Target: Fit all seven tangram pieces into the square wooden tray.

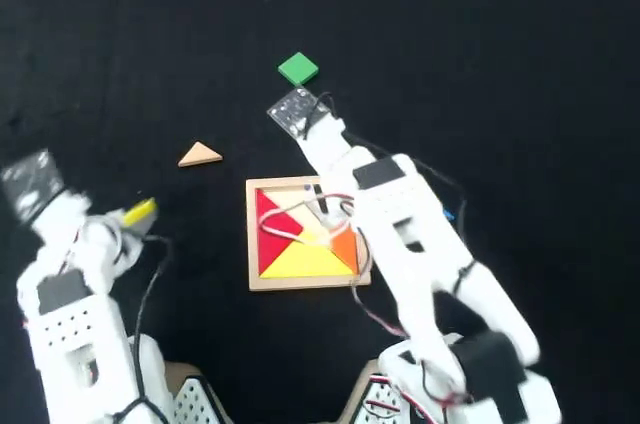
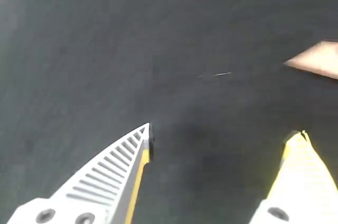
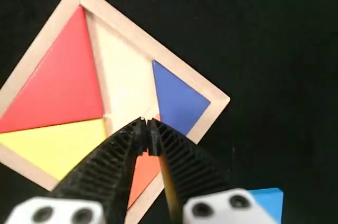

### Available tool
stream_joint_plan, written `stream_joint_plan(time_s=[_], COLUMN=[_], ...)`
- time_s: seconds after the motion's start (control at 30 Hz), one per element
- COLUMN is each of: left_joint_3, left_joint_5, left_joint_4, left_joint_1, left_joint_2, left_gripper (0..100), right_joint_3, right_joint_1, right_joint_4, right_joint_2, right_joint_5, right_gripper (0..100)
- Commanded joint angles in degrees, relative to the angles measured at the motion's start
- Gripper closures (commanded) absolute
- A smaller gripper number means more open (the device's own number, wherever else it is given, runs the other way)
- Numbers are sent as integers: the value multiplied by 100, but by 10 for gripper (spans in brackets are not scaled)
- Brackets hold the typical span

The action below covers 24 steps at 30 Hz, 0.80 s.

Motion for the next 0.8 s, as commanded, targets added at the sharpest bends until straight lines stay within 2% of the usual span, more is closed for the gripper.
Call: stream_joint_plan(time_s=[0.0,0.13,0.23,0.4,0.6,0.77], left_joint_3=[-1771,-3037,-3855,-4963,-6756,-8233], left_joint_5=[-870,-2541,-3648,-5345,-7200,-7569], left_joint_4=[1090,2136,2567,2778,3991,4097], left_joint_1=[1648,2914,3222,3178,2791,2352], left_joint_2=[316,1222,2110,3763,5459,6620], left_gripper=[618,618,619,619,619,619], right_joint_3=[268,576,611,470,127,-154], right_joint_1=[396,747,747,695,695,721], right_joint_4=[-308,-853,-941,-1108,-1178,-1178], right_joint_2=[-646,-690,-488,75,840,1297], right_joint_5=[-62,-70,-70,-62,105,193], right_gripper=[987,987,987,987,987,987])
